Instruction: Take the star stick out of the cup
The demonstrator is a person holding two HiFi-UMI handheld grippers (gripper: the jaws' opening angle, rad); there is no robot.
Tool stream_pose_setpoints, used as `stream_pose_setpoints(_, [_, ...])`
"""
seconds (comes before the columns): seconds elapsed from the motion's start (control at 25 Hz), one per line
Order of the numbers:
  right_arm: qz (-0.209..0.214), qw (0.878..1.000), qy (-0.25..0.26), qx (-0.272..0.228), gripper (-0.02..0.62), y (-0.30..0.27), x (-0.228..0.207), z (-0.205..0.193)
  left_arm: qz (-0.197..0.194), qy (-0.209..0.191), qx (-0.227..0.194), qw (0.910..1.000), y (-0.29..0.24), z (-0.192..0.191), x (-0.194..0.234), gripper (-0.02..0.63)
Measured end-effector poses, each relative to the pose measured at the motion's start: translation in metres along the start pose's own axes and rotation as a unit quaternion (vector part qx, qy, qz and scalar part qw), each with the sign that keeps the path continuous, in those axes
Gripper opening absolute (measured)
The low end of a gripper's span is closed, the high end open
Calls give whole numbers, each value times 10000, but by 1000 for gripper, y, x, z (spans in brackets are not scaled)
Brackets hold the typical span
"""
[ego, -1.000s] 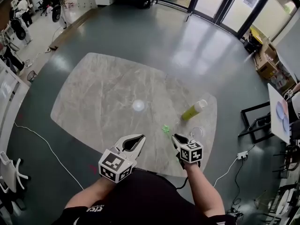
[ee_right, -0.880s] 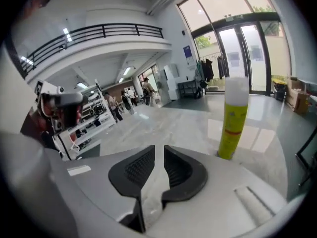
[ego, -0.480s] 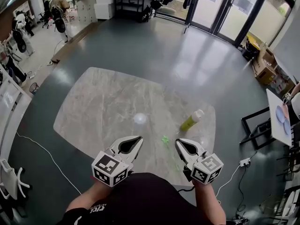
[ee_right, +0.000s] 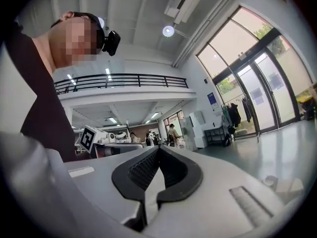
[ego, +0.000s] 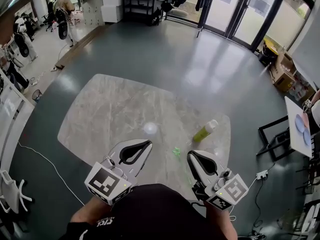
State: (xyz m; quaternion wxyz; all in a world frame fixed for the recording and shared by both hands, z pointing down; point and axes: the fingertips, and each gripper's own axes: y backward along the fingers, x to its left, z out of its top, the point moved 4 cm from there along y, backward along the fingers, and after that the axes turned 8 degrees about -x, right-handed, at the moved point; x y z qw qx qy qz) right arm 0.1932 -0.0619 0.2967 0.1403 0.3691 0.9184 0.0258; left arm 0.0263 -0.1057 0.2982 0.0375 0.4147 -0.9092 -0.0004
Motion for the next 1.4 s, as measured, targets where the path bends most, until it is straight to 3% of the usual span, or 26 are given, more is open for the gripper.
stream_pose_setpoints(0.16, [157,9991,386,19,12,-5,17,7,252,-46,9,9997,11,7,10,3])
stream_pose_setpoints(0.44, [209,9984,481,200,12,-8,24,1,99,-77,59,9999,15,7,0,3])
stream_pose_setpoints(1.16, [-101,9992,158,360,12,2,2,-24,387,11,177,9991,21,-21,8,3])
stream_pose_setpoints(1.4, [-36,9991,208,361,12,4,6,-26,351,-13,179,9992,22,-22,4,2])
